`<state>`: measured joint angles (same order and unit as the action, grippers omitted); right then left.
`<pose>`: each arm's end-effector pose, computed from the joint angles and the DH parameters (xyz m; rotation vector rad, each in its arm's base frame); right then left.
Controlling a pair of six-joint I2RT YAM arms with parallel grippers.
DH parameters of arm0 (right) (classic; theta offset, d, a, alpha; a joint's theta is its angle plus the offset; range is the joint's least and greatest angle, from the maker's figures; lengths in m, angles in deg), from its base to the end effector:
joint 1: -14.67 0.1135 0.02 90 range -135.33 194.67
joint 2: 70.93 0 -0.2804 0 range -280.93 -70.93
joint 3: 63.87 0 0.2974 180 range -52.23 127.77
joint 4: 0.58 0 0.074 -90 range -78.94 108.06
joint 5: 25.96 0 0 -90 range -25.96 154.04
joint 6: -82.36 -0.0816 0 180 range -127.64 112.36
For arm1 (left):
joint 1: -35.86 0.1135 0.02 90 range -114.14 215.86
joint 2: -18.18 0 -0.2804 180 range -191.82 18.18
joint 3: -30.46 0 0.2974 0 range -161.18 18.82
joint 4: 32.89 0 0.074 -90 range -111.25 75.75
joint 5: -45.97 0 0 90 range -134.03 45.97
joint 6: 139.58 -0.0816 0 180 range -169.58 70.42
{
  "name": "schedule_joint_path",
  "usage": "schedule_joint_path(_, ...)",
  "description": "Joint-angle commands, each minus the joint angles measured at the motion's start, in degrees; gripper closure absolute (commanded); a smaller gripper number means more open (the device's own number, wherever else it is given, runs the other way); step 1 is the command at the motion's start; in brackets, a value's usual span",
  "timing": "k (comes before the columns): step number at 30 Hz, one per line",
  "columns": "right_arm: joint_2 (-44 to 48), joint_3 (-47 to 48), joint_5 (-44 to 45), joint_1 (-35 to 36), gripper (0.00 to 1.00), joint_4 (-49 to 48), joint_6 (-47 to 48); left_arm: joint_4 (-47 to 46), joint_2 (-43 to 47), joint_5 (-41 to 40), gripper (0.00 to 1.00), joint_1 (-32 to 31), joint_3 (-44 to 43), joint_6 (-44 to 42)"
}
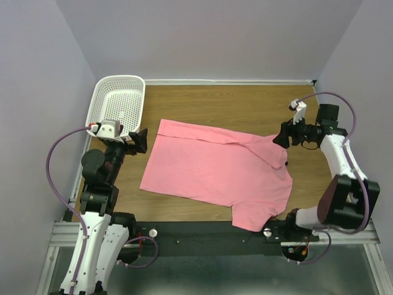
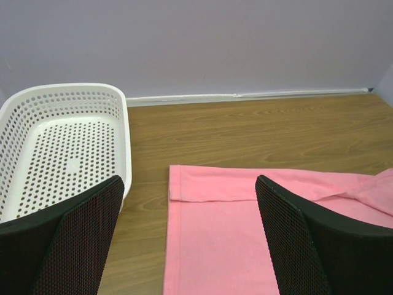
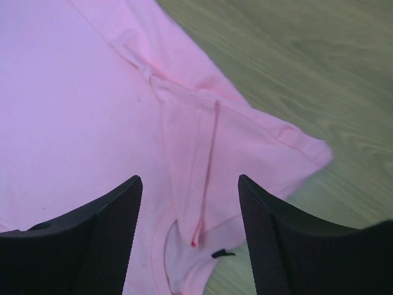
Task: Fold and stack the t-shirts
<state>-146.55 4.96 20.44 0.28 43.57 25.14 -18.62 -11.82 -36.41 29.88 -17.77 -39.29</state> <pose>0.3332 -0.0274 0.2466 -0.6563 2.1111 0.4917 0.2119 -0.0331 0.3574 0.0508 1.5102 -0.3279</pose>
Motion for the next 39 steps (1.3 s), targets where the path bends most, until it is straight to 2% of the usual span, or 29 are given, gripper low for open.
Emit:
schedule_joint_path(1,-11.20,3.27,0.17,5.51,0.30,1.94,-2.45,-0.96,1.61,1.00,0.04,0.35,0.92,-0.79)
schedule_joint_path(4,-17.62,6.34,1.31,7.44,0.35,0.11,-6.22,-0.79,1.61,1.17,0.04,0.35,0.92,-0.79)
schedule_joint_path(10,-27.63,11.80,4.56,9.29,0.38,-1.92,-11.50,-0.79,1.78,1.61,0.05,0.35,0.83,-0.70)
schedule_joint_path(21,-34.33,14.35,7.91,12.90,0.40,-3.16,-12.73,-0.70,1.70,2.23,0.05,0.35,1.00,-0.79)
schedule_joint_path(23,-34.69,14.62,8.08,13.16,0.45,-3.16,-12.74,-0.79,1.70,2.23,0.04,0.35,0.92,-0.62)
schedule_joint_path(24,-35.04,14.70,8.17,13.34,0.52,-3.16,-12.82,-0.70,1.70,2.23,0.04,0.35,1.00,-0.70)
schedule_joint_path(26,-35.30,14.71,8.35,13.51,0.60,-3.07,-12.74,-0.70,1.70,2.23,0.05,0.35,1.00,-0.70)
schedule_joint_path(27,-34.96,14.53,8.26,13.51,0.69,-3.16,-12.56,-0.79,1.70,2.31,0.04,0.35,0.92,-0.70)
schedule_joint_path(30,-33.99,13.57,8.44,13.95,0.81,-3.16,-12.12,-0.79,1.70,2.23,0.05,0.35,1.00,-0.70)
schedule_joint_path(35,-31.00,12.25,8.00,14.13,0.96,-3.07,-11.24,-0.79,1.70,2.31,0.04,0.35,1.00,-0.70)
schedule_joint_path(39,-27.49,9.97,6.95,14.13,0.99,-3.07,-10.19,-0.79,1.79,2.05,0.04,0.35,0.92,-0.70)
